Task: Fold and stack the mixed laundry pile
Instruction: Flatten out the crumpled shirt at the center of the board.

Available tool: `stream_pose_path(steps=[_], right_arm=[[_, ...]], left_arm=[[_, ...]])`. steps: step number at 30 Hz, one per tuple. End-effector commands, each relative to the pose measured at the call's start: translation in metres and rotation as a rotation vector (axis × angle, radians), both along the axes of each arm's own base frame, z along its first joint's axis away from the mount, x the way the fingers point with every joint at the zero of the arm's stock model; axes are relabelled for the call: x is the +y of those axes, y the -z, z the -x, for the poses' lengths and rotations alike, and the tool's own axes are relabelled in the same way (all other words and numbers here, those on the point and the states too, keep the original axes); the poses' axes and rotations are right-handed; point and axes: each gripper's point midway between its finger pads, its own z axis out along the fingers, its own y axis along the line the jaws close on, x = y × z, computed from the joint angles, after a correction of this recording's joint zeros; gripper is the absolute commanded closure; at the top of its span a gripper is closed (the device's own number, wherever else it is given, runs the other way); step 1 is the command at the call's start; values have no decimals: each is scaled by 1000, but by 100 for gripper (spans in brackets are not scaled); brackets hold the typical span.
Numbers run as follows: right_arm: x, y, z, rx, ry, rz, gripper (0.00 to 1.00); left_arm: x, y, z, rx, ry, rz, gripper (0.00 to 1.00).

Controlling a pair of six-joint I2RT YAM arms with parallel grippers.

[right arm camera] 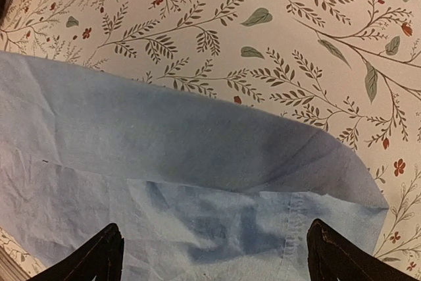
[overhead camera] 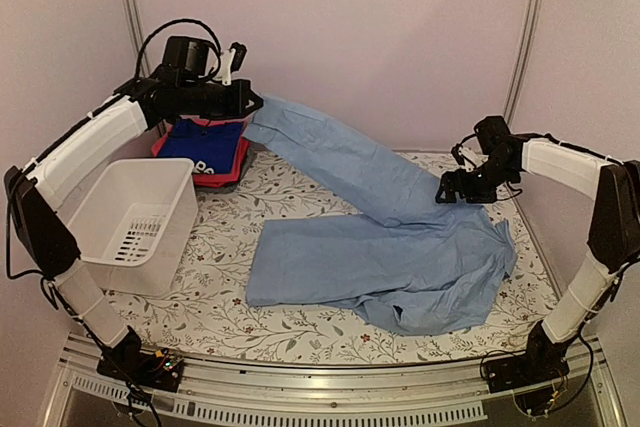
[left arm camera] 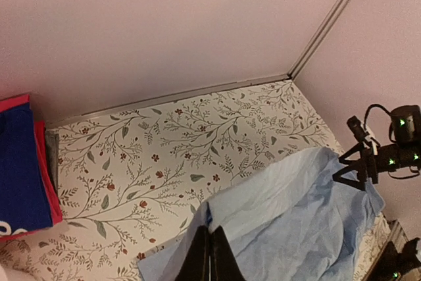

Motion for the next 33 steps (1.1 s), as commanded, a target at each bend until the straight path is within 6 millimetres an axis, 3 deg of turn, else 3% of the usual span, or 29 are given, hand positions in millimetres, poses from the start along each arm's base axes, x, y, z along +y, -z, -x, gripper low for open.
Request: stream_pose_path(steps=[1,7,10,14,20,22,28,30,33], right_arm=[[-13,7,-30,-60,-78,156,4],[-6,-4,-52,-188,-210,200,2],[1,-22,-57,-271,-265,184,2],[26,-45,-56,-345,-366,79,1],[58,-40,-61,-330,-478,-44,2],[62,-39,-67,-325,-491,-54,14],[78,-59,-75,-343,-502,-129,72],[79,-65,-81,-354,-481,-127,98],[66,-71,-106,-376,-371,-64,100]], left_arm=[[-14,-18,-13,-115,114,-55,100],[-15,-42,-15,-245,188,-110,100],[-5,-50,-22,-278,169,-118,100],[6,-65,-32,-307,162,-79,100],[2,-95,-41,-386,184,-36,100],[5,-102,-47,-404,170,-24,100],[17,-124,-60,-453,118,18,100],[18,-134,-63,-487,101,36,100],[10,-157,-62,-553,138,96,100]])
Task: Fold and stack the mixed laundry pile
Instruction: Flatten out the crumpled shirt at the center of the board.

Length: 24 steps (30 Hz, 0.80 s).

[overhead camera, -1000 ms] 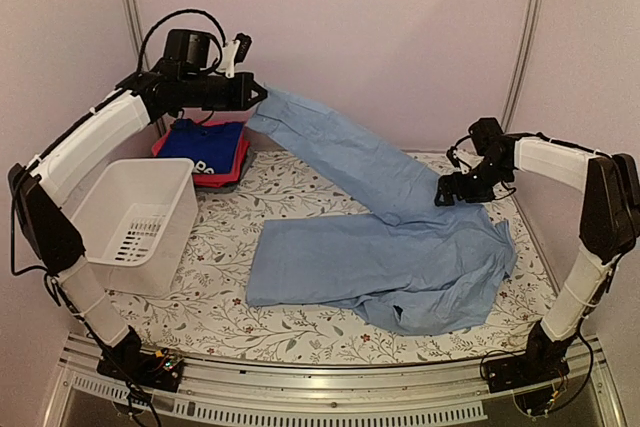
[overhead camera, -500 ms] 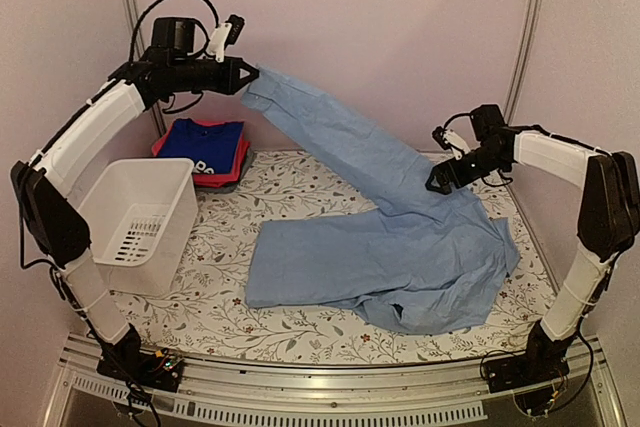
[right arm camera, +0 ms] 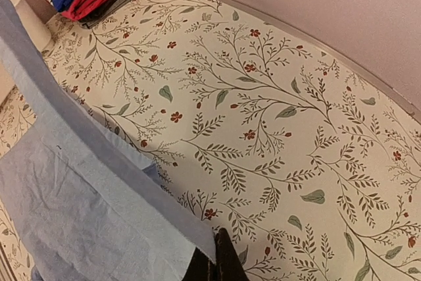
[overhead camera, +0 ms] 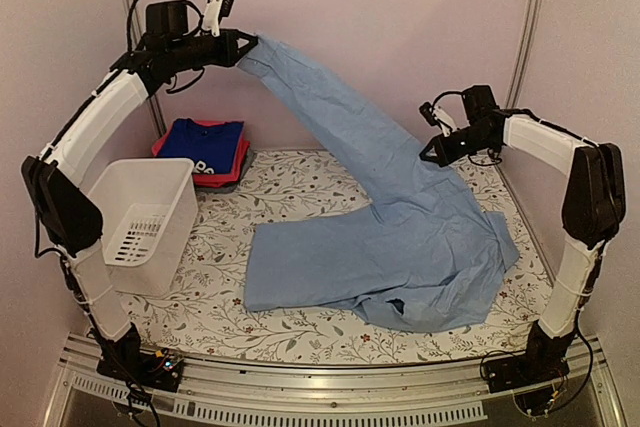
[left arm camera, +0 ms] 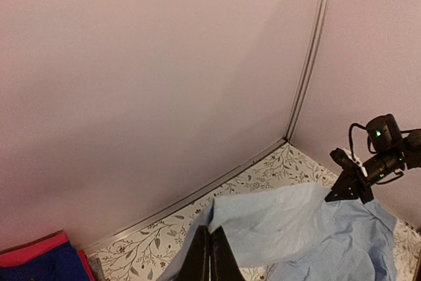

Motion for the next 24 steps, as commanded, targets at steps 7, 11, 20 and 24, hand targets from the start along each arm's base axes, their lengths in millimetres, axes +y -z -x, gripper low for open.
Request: stream_pose_path(steps=[7,11,20,24], right_arm=[[-19,-28,-76,-18,255,-75,100],[-11,-28,-71,13,223,-129,100],[-4,-34,-53,21,187,-183,100],[-4,-41,-48,17,179,-196,100]], left_arm=[[-151,-25,107,-114,610,118,100],[-223,99,177,23,710,-215,88],[-67,170,114,289,214,-38,25],[4,251,70,555,-110,-121,35]])
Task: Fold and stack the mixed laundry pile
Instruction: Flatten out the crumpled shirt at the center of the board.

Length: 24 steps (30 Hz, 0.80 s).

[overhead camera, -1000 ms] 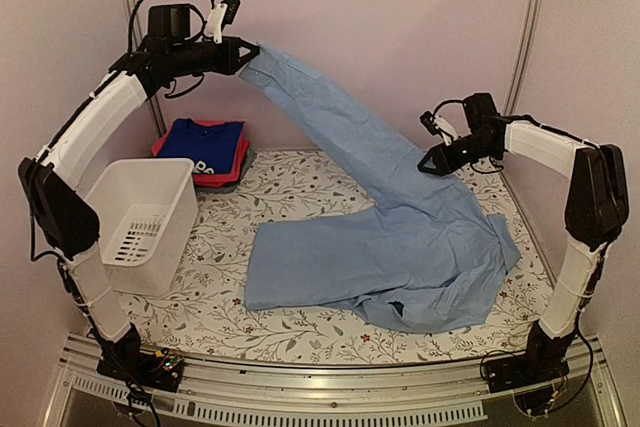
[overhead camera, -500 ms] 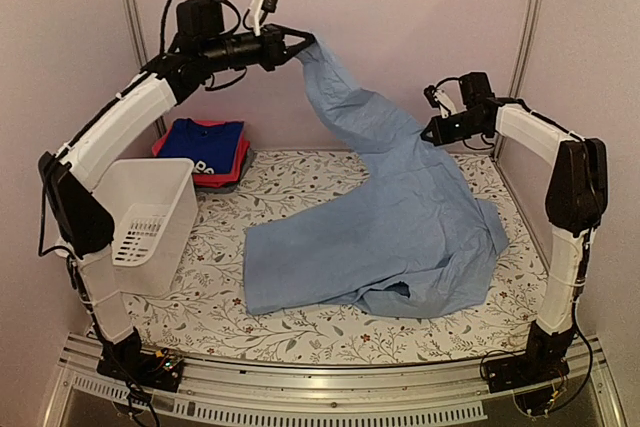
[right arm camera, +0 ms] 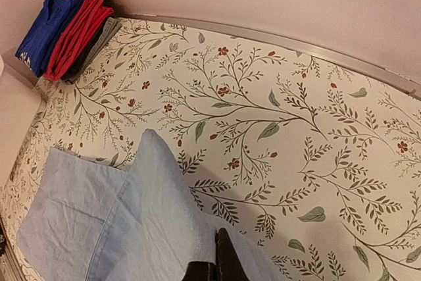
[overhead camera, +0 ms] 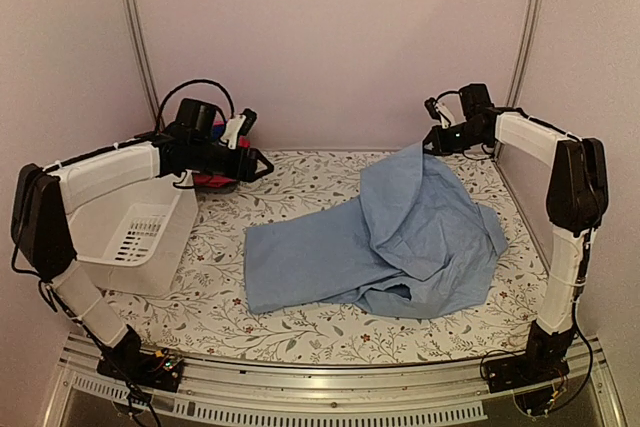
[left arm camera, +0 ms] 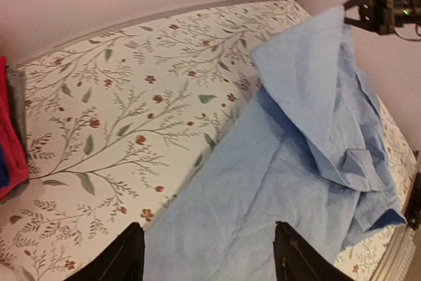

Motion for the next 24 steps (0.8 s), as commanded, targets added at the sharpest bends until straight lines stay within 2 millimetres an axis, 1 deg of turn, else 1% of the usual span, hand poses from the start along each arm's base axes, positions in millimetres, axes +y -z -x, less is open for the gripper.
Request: stream_pose_path(steps=[1,3,4,6,11,14,15,19,24], right_arm=[[3,-43,8,-79,-12,-51,100],[3,-46,11,-81,-14,-55,100],[3,-46,13,-79,-12,-56,100],[2,-46,16,-76,-10,-58,100],[-1,-50,24,-75,0,-56,100],[-1,-50,27,-74,3,-57,100],[-1,-50,28,-74,1,-58,100],[-2,-49,30,-71,5,-56,100],[-2,-50,31,-73,5,-54,100]], left_arm=[[55,23,-41,95,-310,-61,37],[70,65,-41,220,-372,-143,40],[74,81,-39,271,-390,-172,41],[76,104,-34,346,-412,-207,43],[81,135,-23,442,-483,-271,41],[91,156,-16,500,-556,-333,47],[93,163,-14,518,-570,-339,47],[88,187,-3,582,-576,-374,45],[82,203,7,618,-591,-381,44]])
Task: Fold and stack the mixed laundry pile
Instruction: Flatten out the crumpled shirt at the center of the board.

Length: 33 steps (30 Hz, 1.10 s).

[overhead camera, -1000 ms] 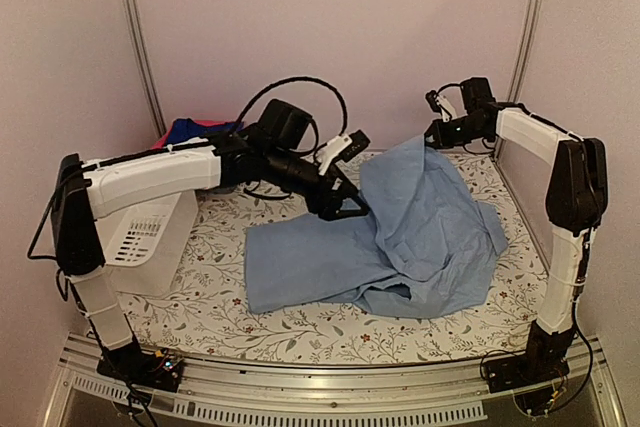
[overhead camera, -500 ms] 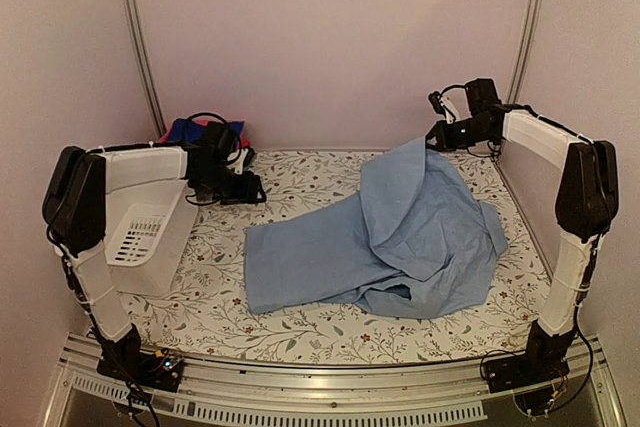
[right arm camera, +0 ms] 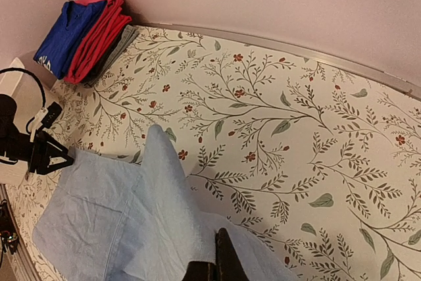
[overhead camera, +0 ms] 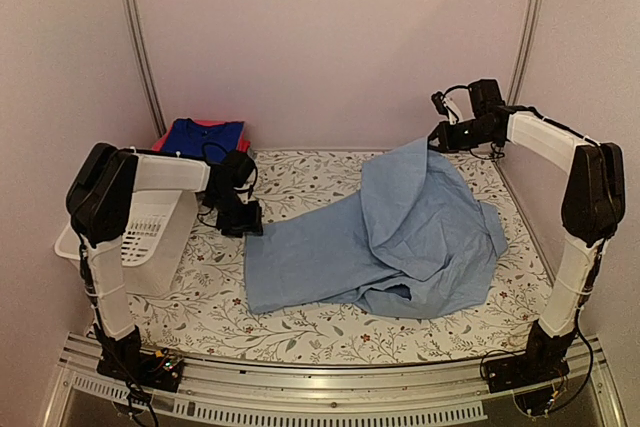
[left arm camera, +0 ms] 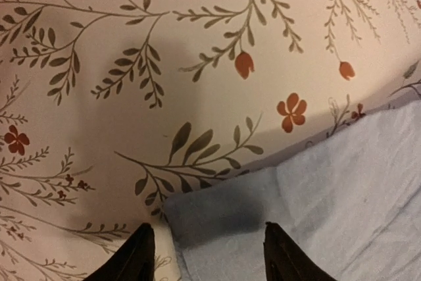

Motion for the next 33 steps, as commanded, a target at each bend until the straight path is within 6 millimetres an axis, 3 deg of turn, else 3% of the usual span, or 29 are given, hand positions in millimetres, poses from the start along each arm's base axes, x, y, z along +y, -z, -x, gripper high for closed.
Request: stream_pose_path(steps=[1,4,8,10,13,14,18,23,28,31,33], right_arm=[[-1,-22,4,-52,2,-13,100],[-1,-20,4,-50,0,-12,100],[-2,-24,6,-56,6,-7,100],[-4,-29,8,-67,10,-5,100],[-6,-41,9,-92,22,-6,100],[-8,-48,9,-107,33,-4,100],[-21,-86,5,-189,89,3,100],[-47,-173,1,-354,226,-26,100],[-62,-283,20,-601,287,-70,100],[-63,-329,42,-715,278,-106,100],[-59,-353,62,-779,237,-140,100]], left_arm=[[-5,16,13,45,-39,-11,44],[-11,28,15,65,-34,-1,51],[-18,35,15,67,-22,13,83],[-15,25,6,24,-29,2,98],[-13,-13,-23,-93,-41,8,100],[-12,-33,-36,-145,-48,15,100],[-9,-147,-95,-429,-71,46,100],[-1,-299,-136,-749,-83,131,100],[-1,-445,-130,-1101,-29,232,100],[-2,-513,-110,-1273,22,302,100],[-5,-548,-91,-1358,66,354,100]])
